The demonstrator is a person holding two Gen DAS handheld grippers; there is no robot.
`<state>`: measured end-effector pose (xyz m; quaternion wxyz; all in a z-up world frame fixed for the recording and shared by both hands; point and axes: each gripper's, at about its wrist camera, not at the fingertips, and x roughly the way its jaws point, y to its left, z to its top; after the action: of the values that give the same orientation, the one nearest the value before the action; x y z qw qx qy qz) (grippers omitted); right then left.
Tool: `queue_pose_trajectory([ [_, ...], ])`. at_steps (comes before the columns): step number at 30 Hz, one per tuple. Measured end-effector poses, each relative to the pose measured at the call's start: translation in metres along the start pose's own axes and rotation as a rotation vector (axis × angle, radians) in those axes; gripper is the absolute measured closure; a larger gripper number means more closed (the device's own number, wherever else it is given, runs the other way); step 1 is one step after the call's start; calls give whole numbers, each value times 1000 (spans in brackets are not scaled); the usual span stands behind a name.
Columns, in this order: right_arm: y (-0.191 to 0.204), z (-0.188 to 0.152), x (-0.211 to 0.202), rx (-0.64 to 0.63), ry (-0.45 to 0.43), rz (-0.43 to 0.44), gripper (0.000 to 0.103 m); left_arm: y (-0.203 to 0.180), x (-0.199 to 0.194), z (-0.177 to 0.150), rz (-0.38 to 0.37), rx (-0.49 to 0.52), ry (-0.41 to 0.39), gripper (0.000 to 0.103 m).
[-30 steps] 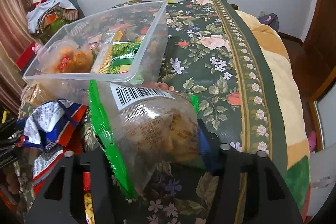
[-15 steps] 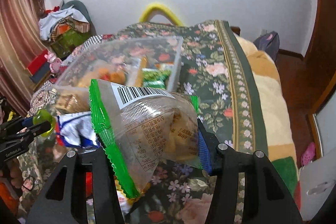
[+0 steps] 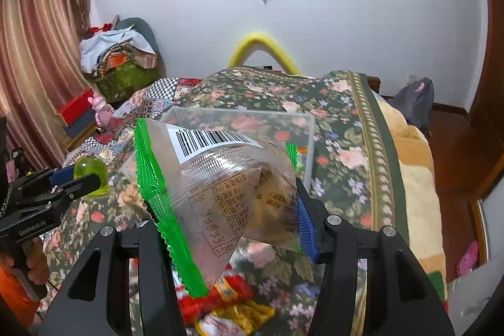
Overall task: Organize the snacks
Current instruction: 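Carry the jelly cup and cookie bag into the clear box and open both tools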
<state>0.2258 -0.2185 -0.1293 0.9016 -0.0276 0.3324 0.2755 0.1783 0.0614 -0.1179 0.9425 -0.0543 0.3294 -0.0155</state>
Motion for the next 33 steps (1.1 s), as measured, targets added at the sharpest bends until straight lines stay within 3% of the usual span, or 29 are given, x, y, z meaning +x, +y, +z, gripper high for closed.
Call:
queue_pose_trajectory([
  [9, 10, 25, 30, -11, 2, 14, 54, 9, 38, 33, 29, -14, -4, 57],
  [16, 8, 35, 69, -6, 60, -5, 54, 11, 79, 52, 31, -20, 25, 57],
  [25, -1, 37, 106, 21, 139, -37, 54, 10, 133, 61, 47, -18, 105, 57],
  [33, -1, 38, 127, 36, 201, -31, 51, 10, 158, 62, 60, -32, 154, 57],
])
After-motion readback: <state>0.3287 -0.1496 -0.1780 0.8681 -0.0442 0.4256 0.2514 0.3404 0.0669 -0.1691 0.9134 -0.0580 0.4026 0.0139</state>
